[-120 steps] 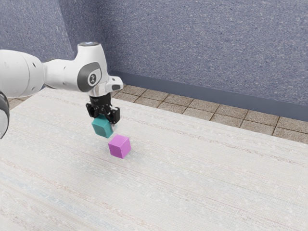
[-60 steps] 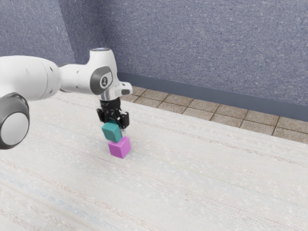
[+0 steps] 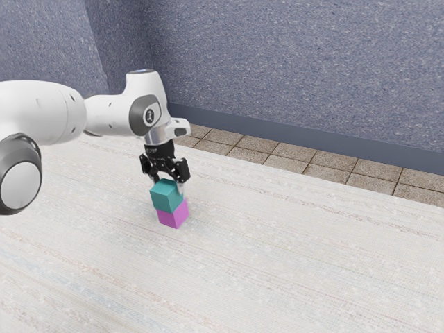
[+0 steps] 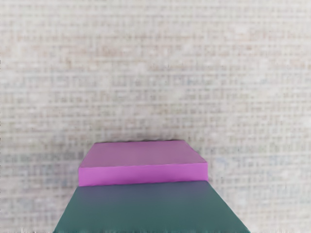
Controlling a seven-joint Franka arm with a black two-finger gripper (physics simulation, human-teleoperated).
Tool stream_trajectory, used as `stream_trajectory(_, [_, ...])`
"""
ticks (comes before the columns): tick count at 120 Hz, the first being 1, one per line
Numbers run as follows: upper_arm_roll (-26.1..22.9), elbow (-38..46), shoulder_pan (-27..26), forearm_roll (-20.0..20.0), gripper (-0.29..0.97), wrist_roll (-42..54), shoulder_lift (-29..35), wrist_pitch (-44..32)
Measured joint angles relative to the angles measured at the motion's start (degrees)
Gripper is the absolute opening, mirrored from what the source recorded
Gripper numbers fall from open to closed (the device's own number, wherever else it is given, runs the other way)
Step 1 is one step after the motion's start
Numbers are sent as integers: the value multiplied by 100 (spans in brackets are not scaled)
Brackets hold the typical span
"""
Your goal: Pick up the blue block with one arm, and put the blue block on the pink block with one arm
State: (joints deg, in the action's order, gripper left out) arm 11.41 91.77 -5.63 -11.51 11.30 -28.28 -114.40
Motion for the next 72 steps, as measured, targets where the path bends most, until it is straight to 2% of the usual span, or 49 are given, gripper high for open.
stream_trajectory(13, [3, 344, -9, 13, 65, 31, 784, 53])
stream_trajectory(23, [8, 819, -34, 93, 66, 44, 2001, 283])
stream_trajectory(34, [8, 1130, -24, 465, 67, 50, 3232, 700])
stream_trajectory(45, [-5, 1066, 11, 772, 67, 54, 3497, 1001])
stream_trajectory(72, [-17, 984, -32, 1186, 68, 66, 3577, 1365])
